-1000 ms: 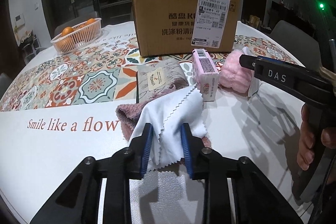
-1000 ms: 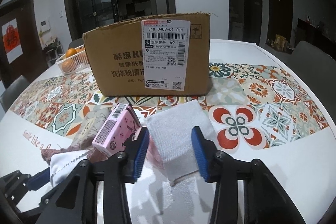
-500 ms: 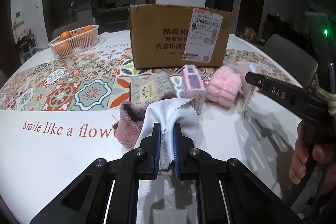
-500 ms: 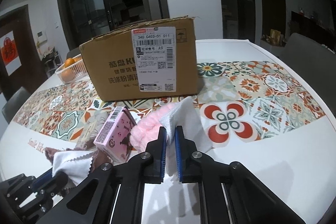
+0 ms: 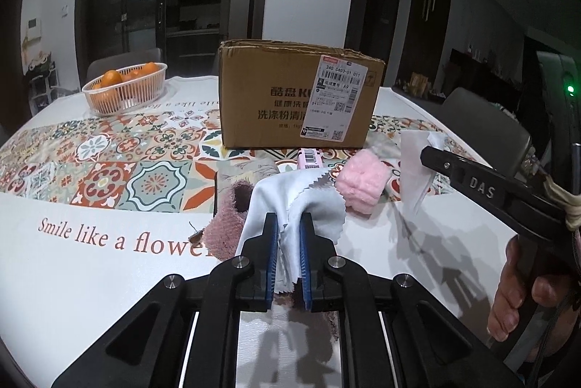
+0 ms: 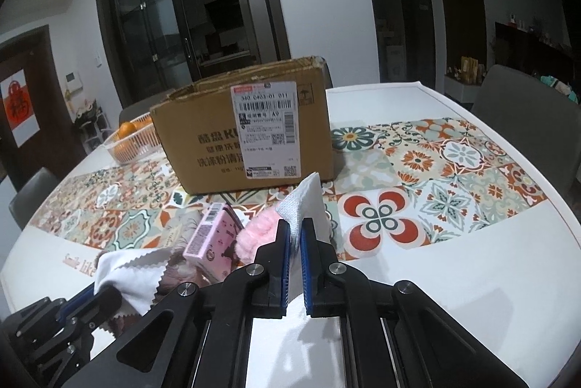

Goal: Organize soft objects

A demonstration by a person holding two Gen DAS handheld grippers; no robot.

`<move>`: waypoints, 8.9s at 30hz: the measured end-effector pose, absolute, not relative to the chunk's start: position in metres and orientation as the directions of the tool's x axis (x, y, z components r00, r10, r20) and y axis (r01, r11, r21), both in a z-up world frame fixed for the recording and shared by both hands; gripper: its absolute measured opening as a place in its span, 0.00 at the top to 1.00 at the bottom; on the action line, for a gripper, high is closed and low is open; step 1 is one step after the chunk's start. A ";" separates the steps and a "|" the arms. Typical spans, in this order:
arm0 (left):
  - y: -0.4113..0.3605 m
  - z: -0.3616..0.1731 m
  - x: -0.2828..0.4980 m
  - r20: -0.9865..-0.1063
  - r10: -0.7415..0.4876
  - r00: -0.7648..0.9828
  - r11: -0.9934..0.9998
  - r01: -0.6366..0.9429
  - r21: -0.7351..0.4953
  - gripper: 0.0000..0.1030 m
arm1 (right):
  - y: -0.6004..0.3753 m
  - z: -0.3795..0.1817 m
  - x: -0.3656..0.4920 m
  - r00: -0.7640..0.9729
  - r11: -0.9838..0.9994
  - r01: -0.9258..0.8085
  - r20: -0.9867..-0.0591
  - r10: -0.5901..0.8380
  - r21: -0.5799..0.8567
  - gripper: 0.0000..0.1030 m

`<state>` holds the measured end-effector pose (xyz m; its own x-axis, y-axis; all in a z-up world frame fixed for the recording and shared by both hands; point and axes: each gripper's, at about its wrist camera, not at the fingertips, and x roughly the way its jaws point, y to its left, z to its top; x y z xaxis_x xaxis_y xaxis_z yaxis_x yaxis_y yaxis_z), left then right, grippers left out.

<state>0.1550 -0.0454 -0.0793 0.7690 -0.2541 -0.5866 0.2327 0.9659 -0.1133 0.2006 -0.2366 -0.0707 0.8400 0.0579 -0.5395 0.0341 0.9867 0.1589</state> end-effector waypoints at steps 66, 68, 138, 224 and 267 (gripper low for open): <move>-0.020 -0.067 0.137 -0.558 -0.258 0.788 0.966 0.222 -0.133 0.93 | -0.196 -0.067 0.161 0.809 0.974 -0.065 -0.559 0.180 0.219 0.93; -0.021 -0.060 0.139 -0.543 -0.270 0.795 0.963 0.231 -0.141 0.93 | -0.196 -0.064 0.159 0.816 0.972 -0.072 -0.547 0.186 0.223 0.93; -0.082 0.010 0.413 -0.483 -0.246 0.840 0.961 0.275 -0.010 0.92 | -0.220 0.020 0.401 0.878 0.987 -0.099 -0.454 0.148 0.130 0.93; -0.092 -0.069 0.230 -0.675 -0.233 0.700 0.950 0.314 -0.002 0.50 | -0.244 -0.083 0.251 0.752 0.973 -0.005 -0.640 0.154 0.229 0.40; -0.106 -0.112 0.263 -0.744 -0.255 0.618 0.942 0.332 -0.047 0.76 | -0.236 -0.126 0.277 0.672 0.975 -0.015 -0.719 0.174 0.223 0.86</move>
